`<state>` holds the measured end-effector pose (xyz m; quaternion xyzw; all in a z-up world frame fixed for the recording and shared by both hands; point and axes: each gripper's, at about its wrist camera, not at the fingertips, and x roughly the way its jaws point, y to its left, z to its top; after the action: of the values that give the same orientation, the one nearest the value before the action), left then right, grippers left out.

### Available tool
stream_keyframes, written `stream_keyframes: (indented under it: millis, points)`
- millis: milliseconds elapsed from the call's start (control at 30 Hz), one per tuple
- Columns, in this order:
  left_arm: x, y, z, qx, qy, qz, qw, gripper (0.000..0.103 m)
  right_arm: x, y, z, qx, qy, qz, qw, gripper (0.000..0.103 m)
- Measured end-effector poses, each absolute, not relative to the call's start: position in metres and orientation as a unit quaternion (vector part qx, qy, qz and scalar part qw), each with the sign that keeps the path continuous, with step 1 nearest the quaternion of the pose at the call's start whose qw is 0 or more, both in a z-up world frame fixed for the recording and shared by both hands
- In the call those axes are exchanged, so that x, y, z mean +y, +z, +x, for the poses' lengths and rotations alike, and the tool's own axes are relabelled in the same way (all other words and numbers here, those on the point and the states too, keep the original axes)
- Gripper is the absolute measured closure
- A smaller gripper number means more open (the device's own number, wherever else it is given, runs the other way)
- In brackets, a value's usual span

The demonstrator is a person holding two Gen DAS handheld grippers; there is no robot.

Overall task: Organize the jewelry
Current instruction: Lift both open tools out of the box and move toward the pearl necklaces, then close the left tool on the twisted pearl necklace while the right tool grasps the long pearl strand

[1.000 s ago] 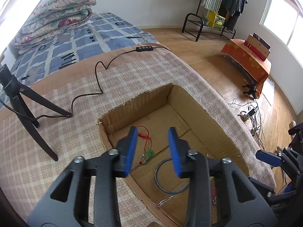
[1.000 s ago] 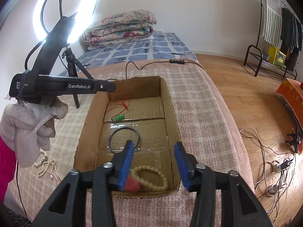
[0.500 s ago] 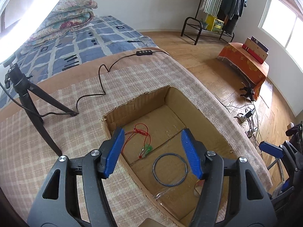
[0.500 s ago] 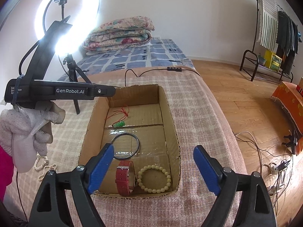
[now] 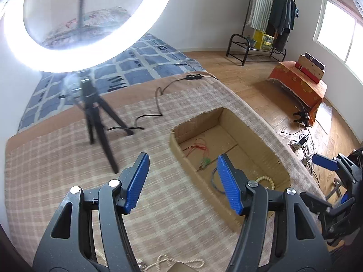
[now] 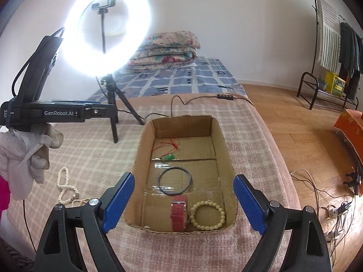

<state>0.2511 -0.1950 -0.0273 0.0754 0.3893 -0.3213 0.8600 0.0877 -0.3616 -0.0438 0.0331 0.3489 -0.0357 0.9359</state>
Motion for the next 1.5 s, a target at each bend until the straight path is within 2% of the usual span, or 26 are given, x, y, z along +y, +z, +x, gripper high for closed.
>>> stream_keyframes:
  millis: [467,667,833,900,1000,1333,1500]
  points:
    - [-0.066,-0.041,0.219,0.412,-0.272,0.062,0.867,0.039,-0.284,-0.034,0.068,0.310,0.044,-0.005,0.950,0.013]
    - [-0.018,-0.073,0.215,0.451,-0.246,0.032,0.857,0.039,-0.252,-0.048,0.070,0.339,0.082,-0.022,0.937,0.014]
    - [0.011,-0.102,0.216,0.484,-0.222,0.007,0.847,0.040,-0.236,-0.070,0.078,0.387,0.111,-0.031,0.915,0.028]
    - [0.017,-0.110,0.219,0.493,-0.214,0.005,0.843,0.045,-0.231,-0.081,0.082,0.407,0.116,-0.030,0.906,0.034]
    - [0.027,-0.123,0.226,0.506,-0.205,-0.008,0.838,0.045,-0.226,-0.097,0.088,0.435,0.124,-0.031,0.891,0.045]
    - [0.038,-0.164,0.246,0.547,-0.180,-0.017,0.817,0.046,-0.216,-0.148,0.098,0.498,0.134,-0.056,0.855,0.060]
    - [0.039,-0.172,0.254,0.555,-0.177,-0.029,0.812,0.046,-0.218,-0.165,0.108,0.515,0.121,-0.060,0.846,0.063]
